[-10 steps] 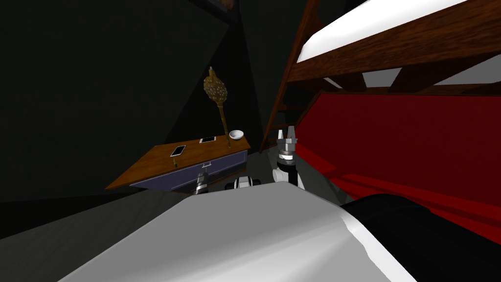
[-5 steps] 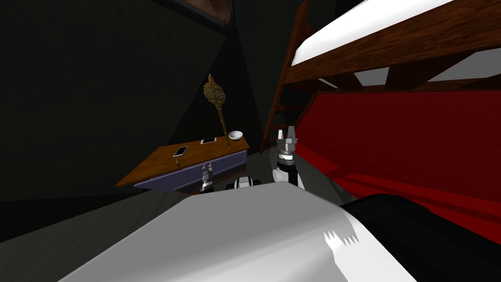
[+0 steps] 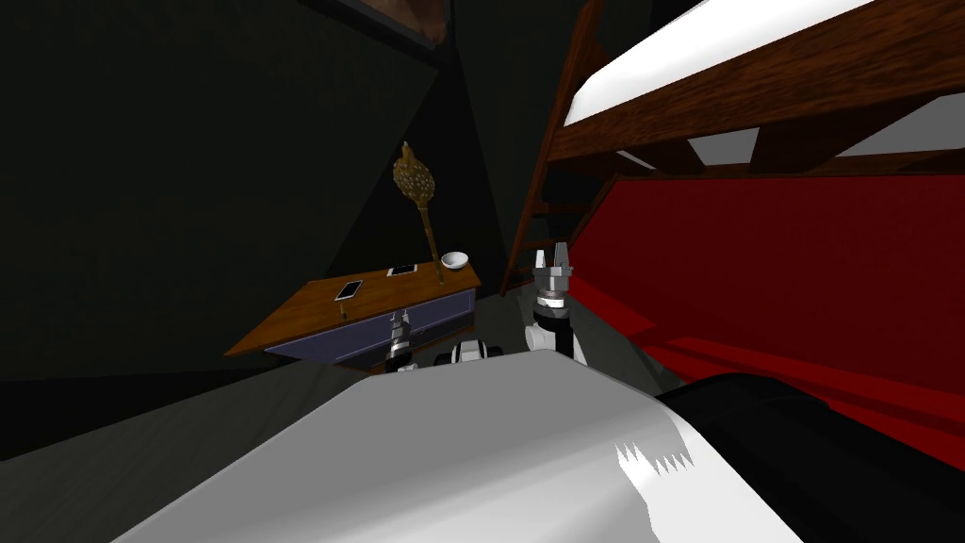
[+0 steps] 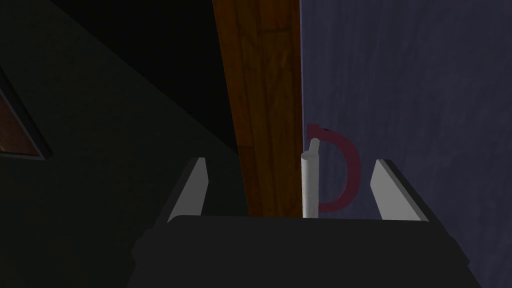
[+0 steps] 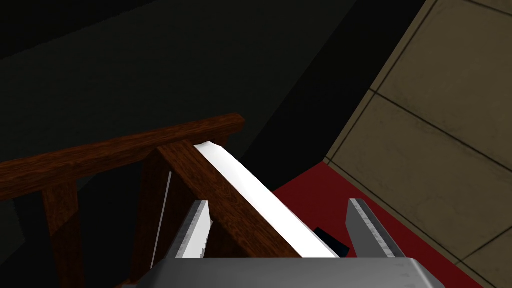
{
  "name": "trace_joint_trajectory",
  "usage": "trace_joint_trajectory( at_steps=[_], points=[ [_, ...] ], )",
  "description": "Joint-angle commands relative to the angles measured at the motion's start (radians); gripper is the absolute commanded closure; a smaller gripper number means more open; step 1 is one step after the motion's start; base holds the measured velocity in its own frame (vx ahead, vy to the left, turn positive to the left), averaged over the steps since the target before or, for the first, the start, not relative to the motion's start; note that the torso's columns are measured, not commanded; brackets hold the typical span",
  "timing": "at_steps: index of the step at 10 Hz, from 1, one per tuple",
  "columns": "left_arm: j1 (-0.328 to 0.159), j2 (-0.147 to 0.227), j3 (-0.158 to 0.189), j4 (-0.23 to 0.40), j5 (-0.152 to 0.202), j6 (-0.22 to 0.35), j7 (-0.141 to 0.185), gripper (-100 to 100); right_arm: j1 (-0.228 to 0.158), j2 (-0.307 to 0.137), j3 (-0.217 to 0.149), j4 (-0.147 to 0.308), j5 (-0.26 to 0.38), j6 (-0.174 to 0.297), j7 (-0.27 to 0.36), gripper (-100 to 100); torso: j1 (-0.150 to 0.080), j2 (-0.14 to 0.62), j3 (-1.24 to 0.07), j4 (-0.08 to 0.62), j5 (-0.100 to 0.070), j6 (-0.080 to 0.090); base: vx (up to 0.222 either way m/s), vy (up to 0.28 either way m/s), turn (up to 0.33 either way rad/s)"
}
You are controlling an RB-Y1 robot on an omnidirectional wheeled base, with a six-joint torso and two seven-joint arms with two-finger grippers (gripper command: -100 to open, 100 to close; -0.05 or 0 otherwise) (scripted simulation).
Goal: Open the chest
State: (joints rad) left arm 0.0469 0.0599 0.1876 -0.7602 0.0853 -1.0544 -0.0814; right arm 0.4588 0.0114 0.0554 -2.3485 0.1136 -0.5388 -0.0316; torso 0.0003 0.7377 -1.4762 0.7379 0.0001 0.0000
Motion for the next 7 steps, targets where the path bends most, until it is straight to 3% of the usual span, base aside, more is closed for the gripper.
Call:
trace_joint_trajectory(
  at_steps=[1,3,4,6,7],
  points=[
    [0.041,-0.011,-0.005,0.000,-0.003,-0.040,0.003,100,0.000,0.000,0.000,0.000,0.000,0.000,0.000,0,0.000,0.001,0.000,0.000,0.000,0.000,0.000,0.011,-0.033],
    [0.048,-0.013,-0.006,-0.007,-0.004,-0.037,0.002,100,0.000,0.000,0.000,0.000,0.000,0.000,0.000,0,0.000,0.001,0.000,0.001,0.000,0.000,0.000,0.011,-0.010],
    [0.049,0.021,-0.006,-0.007,-0.003,-0.042,0.003,-100,0.000,0.000,0.000,0.000,0.000,0.000,0.000,0,-0.001,0.000,0.000,0.000,0.000,0.000,0.000,0.000,0.000],
    [0.049,0.060,-0.005,-0.010,-0.002,-0.046,0.004,-100,0.000,0.000,0.000,0.000,0.000,0.000,0.000,0,0.000,0.000,0.000,0.000,0.000,0.000,-0.003,0.008,0.004],
    [0.047,0.020,-0.004,-0.003,0.005,-0.031,0.017,-100,0.000,0.000,0.000,0.000,0.000,0.000,0.000,0,0.000,0.000,0.000,0.000,0.000,0.000,-0.018,0.062,0.029]
  ],
)
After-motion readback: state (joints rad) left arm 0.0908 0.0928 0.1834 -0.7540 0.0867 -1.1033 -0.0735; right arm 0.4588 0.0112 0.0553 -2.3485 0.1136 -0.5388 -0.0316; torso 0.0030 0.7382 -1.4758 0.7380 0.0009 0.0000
